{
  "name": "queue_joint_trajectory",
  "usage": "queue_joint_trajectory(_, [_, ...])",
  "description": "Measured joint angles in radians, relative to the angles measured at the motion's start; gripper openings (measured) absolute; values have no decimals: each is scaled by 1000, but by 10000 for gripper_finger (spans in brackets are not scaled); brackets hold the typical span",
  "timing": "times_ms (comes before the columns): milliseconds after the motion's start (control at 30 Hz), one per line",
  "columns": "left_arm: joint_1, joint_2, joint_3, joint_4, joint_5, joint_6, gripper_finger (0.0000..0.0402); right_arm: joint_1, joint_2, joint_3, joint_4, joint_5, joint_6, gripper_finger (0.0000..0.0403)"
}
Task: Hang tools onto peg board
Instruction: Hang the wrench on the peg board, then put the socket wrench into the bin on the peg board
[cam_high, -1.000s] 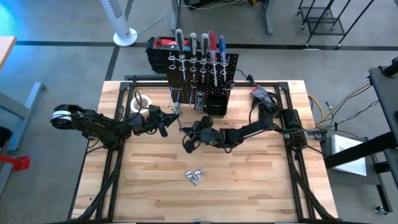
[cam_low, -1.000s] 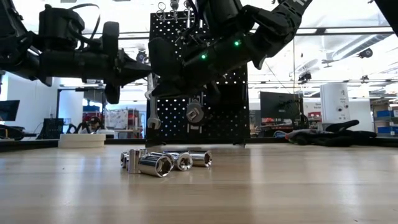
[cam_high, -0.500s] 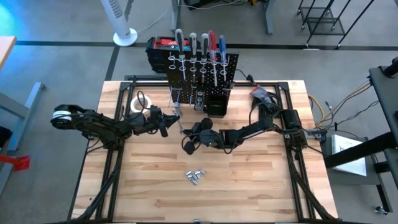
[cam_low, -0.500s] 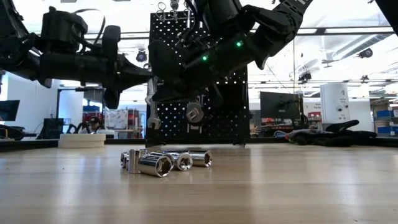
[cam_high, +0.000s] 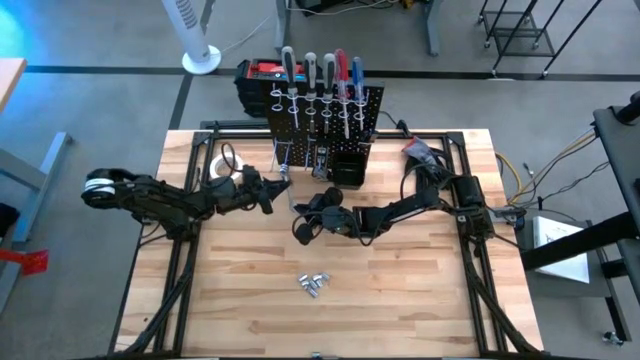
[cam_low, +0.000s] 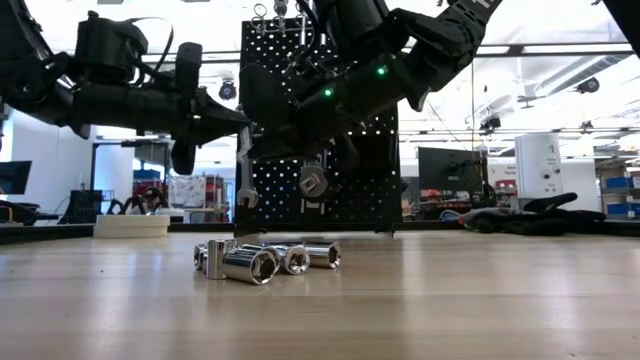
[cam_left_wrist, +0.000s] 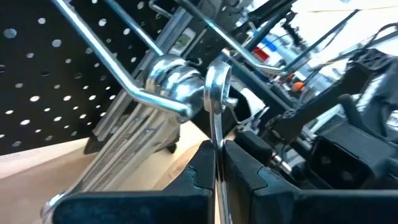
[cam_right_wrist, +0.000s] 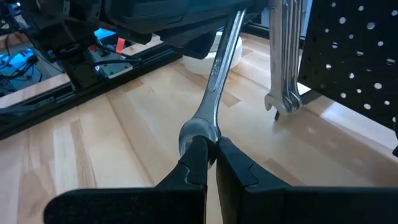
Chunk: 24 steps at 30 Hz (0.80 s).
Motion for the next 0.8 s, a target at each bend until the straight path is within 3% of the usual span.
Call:
queue_joint_trajectory(300, [3,1,16,-90,-22,5,10,1,0,1,47,-30,-11,63])
queue_joint_trajectory(567, [-15,5,-13,-166,-68,62,83,38,-26,5,36,-33,-67,132])
queue_joint_trajectory(800, [-62,2,-20,-188,-66,55,136,99,-96,-8,20,-24,-160,163])
